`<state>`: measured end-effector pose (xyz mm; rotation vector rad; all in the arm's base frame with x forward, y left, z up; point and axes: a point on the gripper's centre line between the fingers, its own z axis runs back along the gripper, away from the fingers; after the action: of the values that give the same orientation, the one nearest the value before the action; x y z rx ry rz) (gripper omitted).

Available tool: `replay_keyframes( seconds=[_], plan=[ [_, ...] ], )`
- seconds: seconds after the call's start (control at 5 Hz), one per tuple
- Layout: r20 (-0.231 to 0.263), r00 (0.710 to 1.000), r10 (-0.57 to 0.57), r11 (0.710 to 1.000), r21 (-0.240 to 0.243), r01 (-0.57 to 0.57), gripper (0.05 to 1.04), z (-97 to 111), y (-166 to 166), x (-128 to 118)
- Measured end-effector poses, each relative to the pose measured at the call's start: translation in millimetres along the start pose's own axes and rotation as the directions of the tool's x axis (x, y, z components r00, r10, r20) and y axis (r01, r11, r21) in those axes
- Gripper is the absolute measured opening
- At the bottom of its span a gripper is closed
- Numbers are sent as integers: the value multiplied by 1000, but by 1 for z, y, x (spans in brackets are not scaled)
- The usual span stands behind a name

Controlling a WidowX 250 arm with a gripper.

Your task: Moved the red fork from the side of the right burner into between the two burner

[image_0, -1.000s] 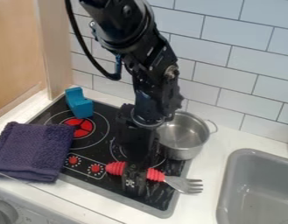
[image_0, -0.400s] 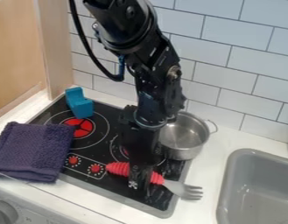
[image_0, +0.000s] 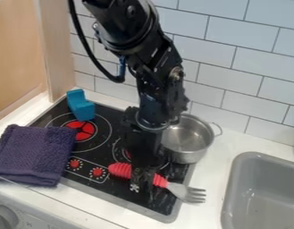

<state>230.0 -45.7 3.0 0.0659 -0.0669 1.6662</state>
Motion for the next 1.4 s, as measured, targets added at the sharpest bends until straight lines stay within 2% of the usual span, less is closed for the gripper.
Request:
replay_keyframes(
  seconds=[0.4,0.6,0.8,1.0,1.2,1.4],
  plan=[
    [4,1000,8,999,-43,-8,343,31,14,-4],
    [29,999,-29,999,-37,30,343,49,22,5],
    [42,987,-153,986,76,149,343,53,32,24],
    [47,939,-342,939,59,339,343,72,7,43],
    [61,861,-505,863,57,502,343,75,-8,50],
    [95,791,-605,795,14,607,343,82,-28,55]
  ],
)
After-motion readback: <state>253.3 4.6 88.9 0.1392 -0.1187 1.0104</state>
